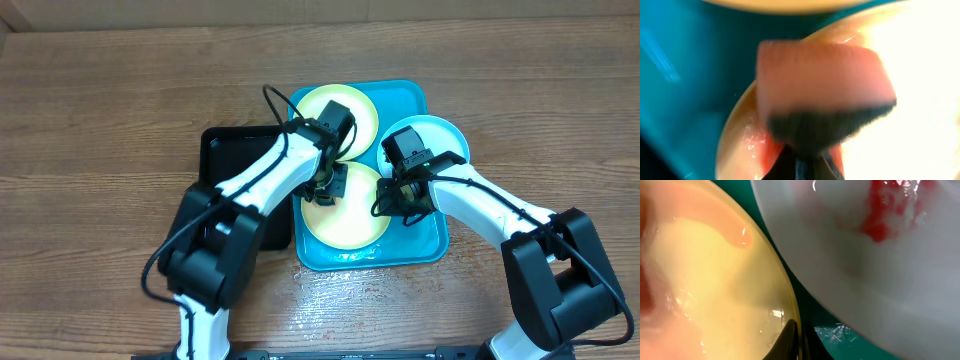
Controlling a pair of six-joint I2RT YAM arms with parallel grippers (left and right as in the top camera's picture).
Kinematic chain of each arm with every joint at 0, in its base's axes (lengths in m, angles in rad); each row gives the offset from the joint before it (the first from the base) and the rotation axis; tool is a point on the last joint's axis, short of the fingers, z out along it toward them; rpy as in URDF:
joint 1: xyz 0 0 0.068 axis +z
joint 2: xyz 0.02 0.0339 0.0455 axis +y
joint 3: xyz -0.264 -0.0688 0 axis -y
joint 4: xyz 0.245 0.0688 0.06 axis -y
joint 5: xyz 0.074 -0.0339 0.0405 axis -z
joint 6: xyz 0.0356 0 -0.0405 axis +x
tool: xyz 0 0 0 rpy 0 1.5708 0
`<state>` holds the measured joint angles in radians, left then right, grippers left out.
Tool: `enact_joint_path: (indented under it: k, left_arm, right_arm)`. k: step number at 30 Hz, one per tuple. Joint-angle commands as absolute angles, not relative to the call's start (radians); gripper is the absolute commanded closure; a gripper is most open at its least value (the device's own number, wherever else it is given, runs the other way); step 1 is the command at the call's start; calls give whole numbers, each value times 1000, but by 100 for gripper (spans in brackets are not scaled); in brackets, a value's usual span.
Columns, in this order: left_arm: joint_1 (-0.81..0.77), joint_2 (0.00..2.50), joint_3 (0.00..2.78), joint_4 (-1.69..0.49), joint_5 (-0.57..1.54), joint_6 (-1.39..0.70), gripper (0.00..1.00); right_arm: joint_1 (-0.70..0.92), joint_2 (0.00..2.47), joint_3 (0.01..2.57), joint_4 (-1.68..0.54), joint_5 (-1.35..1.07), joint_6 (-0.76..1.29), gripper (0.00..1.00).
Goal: Clean dirty plates on tray and stack at the side
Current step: 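Scrub the lower yellow plate with the sponge in the left gripper, then return the sponge to the black tray with the left gripper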
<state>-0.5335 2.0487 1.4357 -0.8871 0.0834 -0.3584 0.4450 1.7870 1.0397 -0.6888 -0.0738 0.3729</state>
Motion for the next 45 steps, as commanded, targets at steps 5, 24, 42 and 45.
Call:
enact_joint_path:
  k: [5, 24, 42, 45]
  left_arm:
    - [-539, 2099, 1442, -980, 435, -108, 96]
    - [-535, 2091, 1452, -1108, -309, -559, 96]
    - [-311, 1649, 1601, -1177, 74, -448, 96]
    - [-224, 1620, 1599, -1217, 3, -448, 96]
  right_arm:
    - [437, 1792, 1034, -696, -28, 368, 96]
    - [437, 1792, 1034, -710, -1, 367, 96]
    - [437, 1792, 1034, -728, 25, 360, 96]
    - [437, 1792, 1034, -727, 25, 360, 96]
